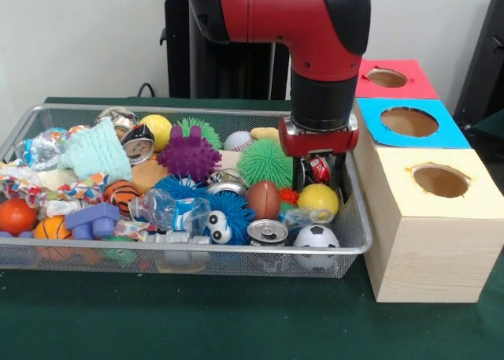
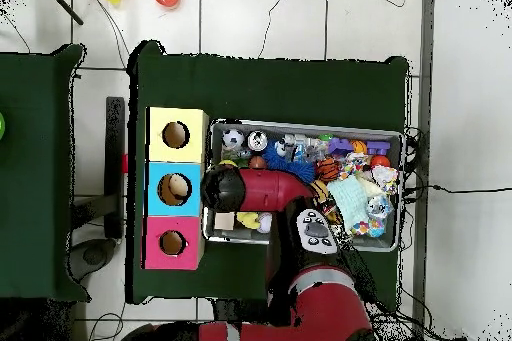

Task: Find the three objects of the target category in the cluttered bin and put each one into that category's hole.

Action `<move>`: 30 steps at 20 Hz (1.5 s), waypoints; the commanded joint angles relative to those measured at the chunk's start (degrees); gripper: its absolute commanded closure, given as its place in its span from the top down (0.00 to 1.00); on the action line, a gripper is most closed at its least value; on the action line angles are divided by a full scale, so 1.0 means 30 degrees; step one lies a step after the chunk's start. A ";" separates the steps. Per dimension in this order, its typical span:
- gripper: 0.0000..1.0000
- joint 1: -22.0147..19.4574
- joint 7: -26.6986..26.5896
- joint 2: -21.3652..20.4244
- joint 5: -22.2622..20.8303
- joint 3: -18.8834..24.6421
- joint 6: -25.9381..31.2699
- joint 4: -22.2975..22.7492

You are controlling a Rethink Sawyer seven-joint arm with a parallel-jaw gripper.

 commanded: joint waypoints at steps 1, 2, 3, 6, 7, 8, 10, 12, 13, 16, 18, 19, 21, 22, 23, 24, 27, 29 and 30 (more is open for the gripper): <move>1.00 -0.0046 0.1789 0.1213 0.0267 0.1994 -0.0709 -0.2179; 1.00 -0.0014 0.1844 0.1225 0.0319 0.1998 -0.0605 -0.2252; 1.00 -0.0046 0.1856 0.1236 0.0353 0.2081 -0.0598 -0.2270; 1.00 -0.0095 0.1843 0.1067 0.0417 0.2205 -0.0442 -0.2239; 1.00 -0.0073 0.1789 0.1007 0.0417 0.2224 -0.0300 -0.2288; 1.00 -0.0041 0.1844 0.0940 0.0466 0.2225 -0.0251 -0.2293; 1.00 -0.0010 0.1946 0.0747 0.0595 0.2298 -0.0134 -0.2262; 1.00 -0.0042 0.1899 0.0495 0.0715 0.2429 0.0161 -0.2261; 1.00 -0.0069 0.1803 0.0388 0.0736 0.2486 0.0364 -0.2301; 1.00 -0.0162 0.1654 0.0157 0.0822 0.2661 0.0746 -0.2331; 1.00 -0.0211 0.1618 0.0041 0.0869 0.2732 0.0934 -0.2262; 1.00 -0.0242 0.1598 -0.0030 0.0893 0.2787 0.0997 -0.2204; 1.00 -0.0232 0.1707 -0.0274 0.0979 0.2800 0.1103 -0.2040; 1.00 -0.0181 0.1717 -0.0432 0.0994 0.2752 0.1284 -0.2013; 1.00 -0.0139 0.1760 -0.0581 0.1026 0.2705 0.1432 -0.1976; 1.00 -0.0127 0.1766 -0.0706 0.1058 0.2698 0.1590 -0.1940; 1.00 -0.0073 0.1767 -0.0938 0.1117 0.2639 0.1979 -0.1933; 1.00 0.0005 0.1671 -0.1005 0.1074 0.2547 0.2328 -0.2070; 1.00 0.0002 0.1600 -0.1013 0.1035 0.2554 0.2381 -0.2135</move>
